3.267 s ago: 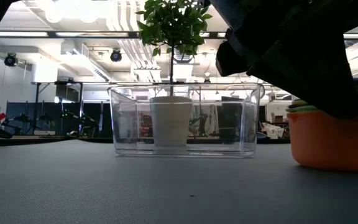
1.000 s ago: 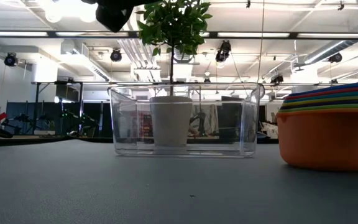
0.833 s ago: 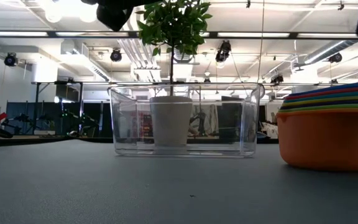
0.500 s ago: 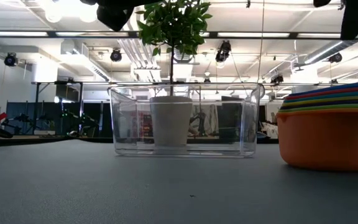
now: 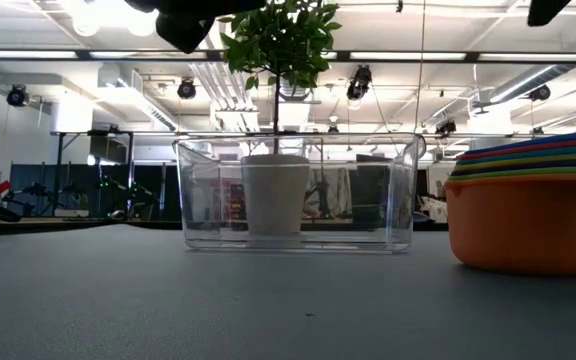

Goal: Nest measuring cups in basket
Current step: Put the stacked measuring cups into the transparent bin

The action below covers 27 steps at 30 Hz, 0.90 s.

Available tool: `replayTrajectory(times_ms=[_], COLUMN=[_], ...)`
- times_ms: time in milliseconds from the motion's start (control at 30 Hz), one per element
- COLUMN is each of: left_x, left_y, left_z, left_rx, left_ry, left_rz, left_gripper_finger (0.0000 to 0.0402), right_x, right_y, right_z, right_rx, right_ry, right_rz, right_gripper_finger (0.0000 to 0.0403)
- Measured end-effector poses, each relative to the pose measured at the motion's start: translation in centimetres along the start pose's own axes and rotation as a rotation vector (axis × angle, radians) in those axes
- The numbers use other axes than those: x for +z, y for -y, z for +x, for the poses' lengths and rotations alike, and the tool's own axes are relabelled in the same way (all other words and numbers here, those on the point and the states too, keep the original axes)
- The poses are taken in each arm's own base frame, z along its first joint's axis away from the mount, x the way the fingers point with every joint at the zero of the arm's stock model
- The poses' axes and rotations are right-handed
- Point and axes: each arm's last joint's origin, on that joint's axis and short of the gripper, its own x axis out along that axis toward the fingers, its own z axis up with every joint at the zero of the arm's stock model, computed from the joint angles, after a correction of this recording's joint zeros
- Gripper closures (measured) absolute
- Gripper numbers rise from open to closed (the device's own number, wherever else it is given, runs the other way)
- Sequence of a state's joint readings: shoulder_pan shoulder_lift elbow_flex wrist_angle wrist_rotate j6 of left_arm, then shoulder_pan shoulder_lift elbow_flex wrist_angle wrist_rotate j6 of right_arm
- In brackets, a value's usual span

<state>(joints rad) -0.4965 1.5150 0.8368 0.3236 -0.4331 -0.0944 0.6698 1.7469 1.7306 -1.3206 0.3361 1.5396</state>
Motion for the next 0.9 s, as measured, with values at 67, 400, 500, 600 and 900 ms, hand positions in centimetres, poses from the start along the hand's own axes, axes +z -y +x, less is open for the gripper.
replayTrajectory(times_ms=[67, 400, 500, 600, 900], left_x=[0.0, -0.2, -0.3, -0.3, -0.3], left_y=[0.0, 0.0, -0.1, -0.1, -0.1], left_z=[0.0, 0.0, 0.0, 0.0, 0.0], left_rx=[0.000, 0.003, 0.004, 0.004, -0.001], left_ry=[-0.004, -0.020, -0.026, -0.027, -0.034], left_rz=[0.002, 0.009, 0.012, 0.012, 0.014], left_gripper_finger=[0.0402, 0.0402, 0.0402, 0.0402, 0.0402], right_x=[-0.5, -3.5, -4.1, -4.4, -4.4], right_y=[-0.4, -1.8, -2.2, -2.6, -3.1], right_z=[0.7, 4.9, 6.2, 7.0, 8.4], right_rx=[-0.012, -0.150, -0.186, -0.191, -0.171], right_ry=[-0.004, -0.123, -0.150, -0.160, -0.169], right_rz=[-0.005, 0.097, 0.108, 0.130, 0.259], right_gripper_finger=[0.0115, 0.0080, 0.0061, 0.0041, 0.0028])
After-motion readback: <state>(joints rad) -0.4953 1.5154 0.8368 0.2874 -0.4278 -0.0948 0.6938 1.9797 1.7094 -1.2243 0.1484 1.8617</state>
